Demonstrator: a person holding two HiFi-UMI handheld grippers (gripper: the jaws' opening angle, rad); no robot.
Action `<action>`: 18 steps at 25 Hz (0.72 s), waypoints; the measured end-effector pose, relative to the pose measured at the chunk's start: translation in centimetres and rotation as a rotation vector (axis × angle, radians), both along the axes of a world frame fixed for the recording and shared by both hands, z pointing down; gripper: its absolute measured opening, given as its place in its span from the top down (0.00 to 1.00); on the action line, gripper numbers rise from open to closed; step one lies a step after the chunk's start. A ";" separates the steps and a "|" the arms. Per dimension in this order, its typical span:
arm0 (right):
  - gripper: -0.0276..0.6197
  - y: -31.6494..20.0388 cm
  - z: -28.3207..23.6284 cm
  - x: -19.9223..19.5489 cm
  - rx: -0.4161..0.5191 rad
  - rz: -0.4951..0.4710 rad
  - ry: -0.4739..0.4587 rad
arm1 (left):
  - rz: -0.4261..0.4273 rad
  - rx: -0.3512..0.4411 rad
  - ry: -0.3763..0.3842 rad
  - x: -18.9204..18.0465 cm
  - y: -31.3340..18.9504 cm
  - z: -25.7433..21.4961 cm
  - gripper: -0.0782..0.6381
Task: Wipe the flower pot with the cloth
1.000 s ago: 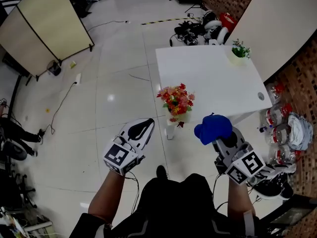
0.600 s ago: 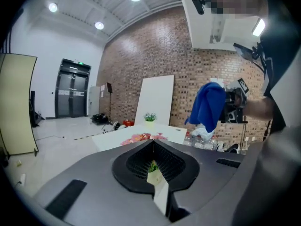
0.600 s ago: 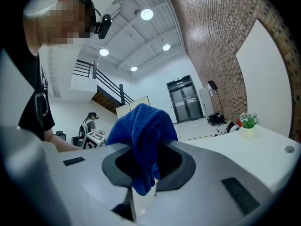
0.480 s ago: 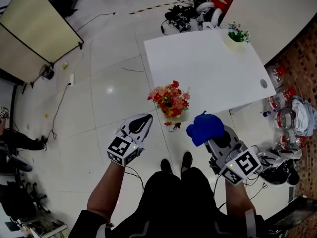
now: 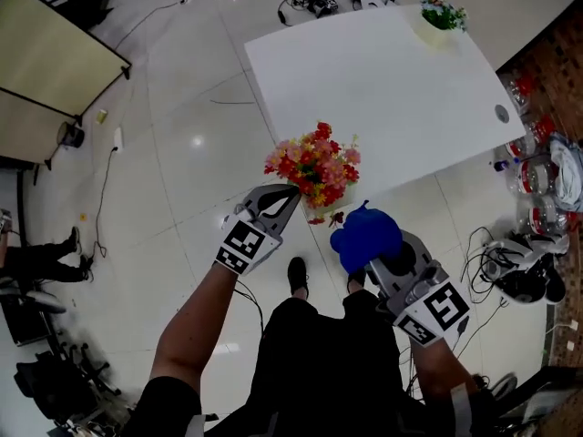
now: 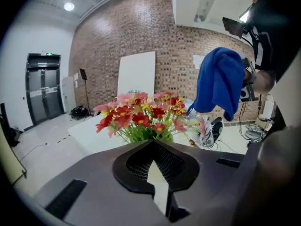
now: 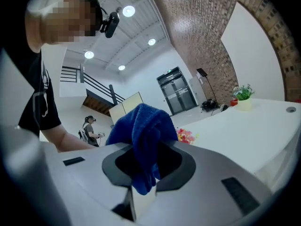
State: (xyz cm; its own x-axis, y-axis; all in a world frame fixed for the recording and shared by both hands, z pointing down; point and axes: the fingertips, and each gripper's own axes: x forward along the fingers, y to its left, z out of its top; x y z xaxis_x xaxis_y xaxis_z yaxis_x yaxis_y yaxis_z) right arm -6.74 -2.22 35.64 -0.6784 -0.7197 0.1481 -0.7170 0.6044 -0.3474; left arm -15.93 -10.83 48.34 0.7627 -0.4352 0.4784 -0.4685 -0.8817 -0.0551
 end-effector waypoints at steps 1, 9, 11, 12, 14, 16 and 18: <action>0.89 0.1 0.9 -0.7 -0.008 0.015 0.004 | 0.027 0.004 0.001 0.1 -0.4 0.4 0.89; 0.89 0.8 7.3 -6.2 -0.055 0.114 -0.005 | 0.186 -0.010 0.025 1.4 -1.4 3.0 0.89; 0.89 0.4 8.9 -7.0 -0.058 0.136 -0.009 | 0.190 -0.031 0.049 1.6 -1.5 3.2 0.89; 0.89 0.1 9.6 -7.5 -0.054 0.140 -0.002 | 0.193 -0.043 0.058 1.7 -1.5 3.3 0.89; 0.89 -0.5 10.9 -8.9 -0.041 0.117 0.033 | 0.203 -0.058 0.062 1.7 -1.5 3.4 0.89; 0.89 -1.0 12.0 -10.6 -0.037 0.065 0.079 | 0.215 -0.066 0.044 1.8 -1.7 3.3 0.89; 0.89 -1.5 13.4 -12.1 -0.056 0.040 0.094 | 0.227 -0.063 0.009 1.9 -1.7 3.3 0.89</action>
